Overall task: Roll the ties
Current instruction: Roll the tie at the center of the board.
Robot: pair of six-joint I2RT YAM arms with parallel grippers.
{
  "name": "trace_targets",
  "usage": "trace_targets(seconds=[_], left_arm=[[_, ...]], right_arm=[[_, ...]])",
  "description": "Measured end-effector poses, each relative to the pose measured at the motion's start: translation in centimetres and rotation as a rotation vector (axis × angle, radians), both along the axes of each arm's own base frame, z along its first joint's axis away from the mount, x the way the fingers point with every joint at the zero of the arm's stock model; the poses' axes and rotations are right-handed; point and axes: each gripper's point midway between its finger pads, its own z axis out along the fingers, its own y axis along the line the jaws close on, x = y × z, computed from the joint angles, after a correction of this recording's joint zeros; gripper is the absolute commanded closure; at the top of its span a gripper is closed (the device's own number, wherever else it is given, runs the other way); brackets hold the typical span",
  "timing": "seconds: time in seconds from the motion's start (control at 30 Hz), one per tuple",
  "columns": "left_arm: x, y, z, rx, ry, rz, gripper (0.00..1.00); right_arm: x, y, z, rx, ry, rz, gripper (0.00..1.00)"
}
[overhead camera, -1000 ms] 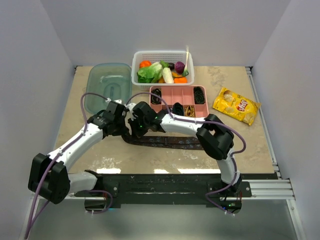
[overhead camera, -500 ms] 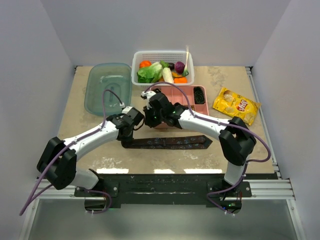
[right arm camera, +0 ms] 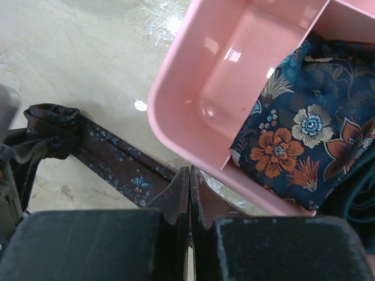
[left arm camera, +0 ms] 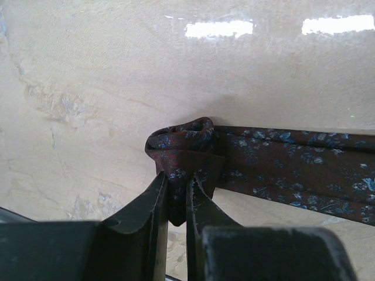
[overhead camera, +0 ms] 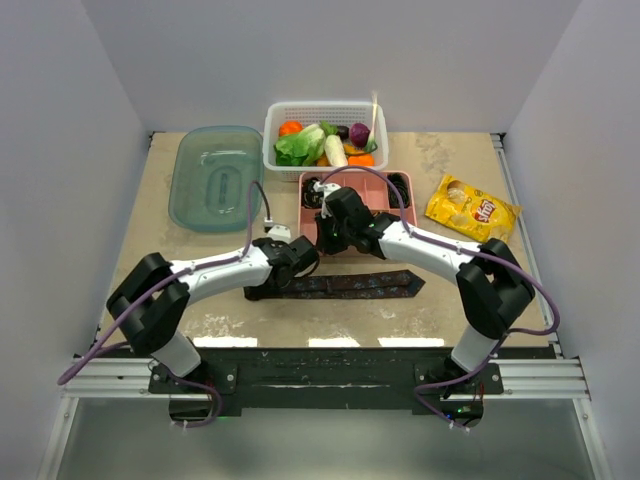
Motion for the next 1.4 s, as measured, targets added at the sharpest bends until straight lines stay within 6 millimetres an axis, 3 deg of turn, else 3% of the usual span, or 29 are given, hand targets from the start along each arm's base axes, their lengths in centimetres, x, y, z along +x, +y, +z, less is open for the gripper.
trace_targets(seconds=[0.37, 0.63, 0.83, 0.87, 0.97, 1.07, 1.23, 1.4], left_arm=[[-0.5, -1.9, -0.9, 0.076, 0.003, -0.033, 1.0], [-0.5, -3.4, -1.9, 0.021, 0.018, -0.051, 0.98], [-0.4, -4.4, -2.2, -0.014, 0.028, -0.073, 0.85], [-0.3, -4.5, -2.2, -0.022, 0.029, -0.078, 0.71], [-0.4, -5.0, -2.3, -0.051, 0.032, -0.095, 0.51], [-0.5, -6.1, -2.5, -0.115, 0.041, -0.108, 0.39], [-0.7, -7.3, -2.4, -0.185, 0.051, -0.128, 0.34], [-0.7, -8.9, -1.0, -0.31, 0.043, -0.146, 0.32]], right_arm=[[-0.2, -0.7, -0.7, -0.01, 0.018, -0.015, 1.0], [-0.2, -0.8, -0.8, -0.011, 0.02, -0.016, 1.0], [-0.2, -0.8, -0.8, -0.01, 0.021, -0.015, 1.0], [-0.2, -0.8, -0.8, -0.009, 0.022, -0.015, 1.0], [-0.2, -0.8, -0.8, -0.007, 0.024, -0.013, 1.0], [-0.2, -0.8, -0.8, -0.005, 0.026, -0.012, 1.0], [-0.3, -0.7, -0.8, -0.001, 0.029, -0.006, 1.0], [-0.4, -0.6, -0.7, 0.002, 0.031, 0.0, 1.0]])
